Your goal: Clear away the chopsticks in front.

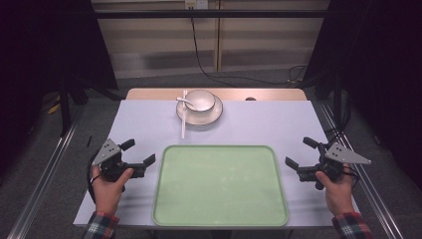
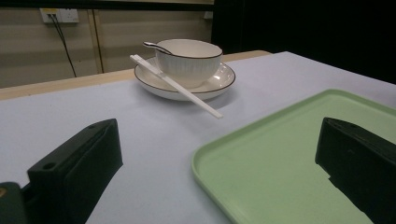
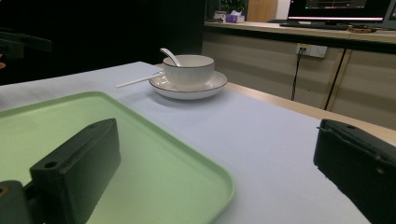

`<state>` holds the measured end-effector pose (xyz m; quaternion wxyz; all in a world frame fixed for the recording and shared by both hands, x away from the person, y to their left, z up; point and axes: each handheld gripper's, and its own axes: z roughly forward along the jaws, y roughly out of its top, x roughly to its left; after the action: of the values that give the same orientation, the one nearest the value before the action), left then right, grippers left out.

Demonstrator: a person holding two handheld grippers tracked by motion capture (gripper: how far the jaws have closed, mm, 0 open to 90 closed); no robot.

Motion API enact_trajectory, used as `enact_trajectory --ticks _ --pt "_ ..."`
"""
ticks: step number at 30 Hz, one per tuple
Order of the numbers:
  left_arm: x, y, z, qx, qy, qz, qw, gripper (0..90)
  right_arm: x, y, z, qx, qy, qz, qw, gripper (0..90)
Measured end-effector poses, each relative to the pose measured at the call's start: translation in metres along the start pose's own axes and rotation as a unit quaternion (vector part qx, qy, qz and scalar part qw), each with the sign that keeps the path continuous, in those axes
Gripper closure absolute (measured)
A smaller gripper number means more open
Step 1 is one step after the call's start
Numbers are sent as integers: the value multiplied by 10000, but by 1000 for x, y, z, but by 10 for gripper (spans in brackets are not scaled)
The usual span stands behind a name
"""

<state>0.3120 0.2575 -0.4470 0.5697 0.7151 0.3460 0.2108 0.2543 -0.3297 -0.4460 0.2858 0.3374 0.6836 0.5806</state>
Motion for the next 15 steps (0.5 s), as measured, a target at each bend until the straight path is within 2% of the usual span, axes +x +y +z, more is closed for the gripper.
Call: enact_trajectory --ticks 2,6,10,11,12,15 --pt "1 0 0 25 -31 20 10000 3 0 0 0 1 20 1 10000 0" --pt "1 0 5 81 2 -100 9999 1 0 0 0 53 38 -43 10000 0" --pt "2 2 10 121 35 -113 9999 1 1 0 -1 81 56 -64 9999 0" --pt "3 3 11 114 63 -106 9999 1 1 -1 -1 94 55 -59 9999 0" --pt "2 5 14 91 100 -192 9997 1 0 -1 -3 98 72 -78 9999 0" --pt "4 8 20 108 153 -200 9996 1 0 -1 -5 109 57 -72 9999 0"
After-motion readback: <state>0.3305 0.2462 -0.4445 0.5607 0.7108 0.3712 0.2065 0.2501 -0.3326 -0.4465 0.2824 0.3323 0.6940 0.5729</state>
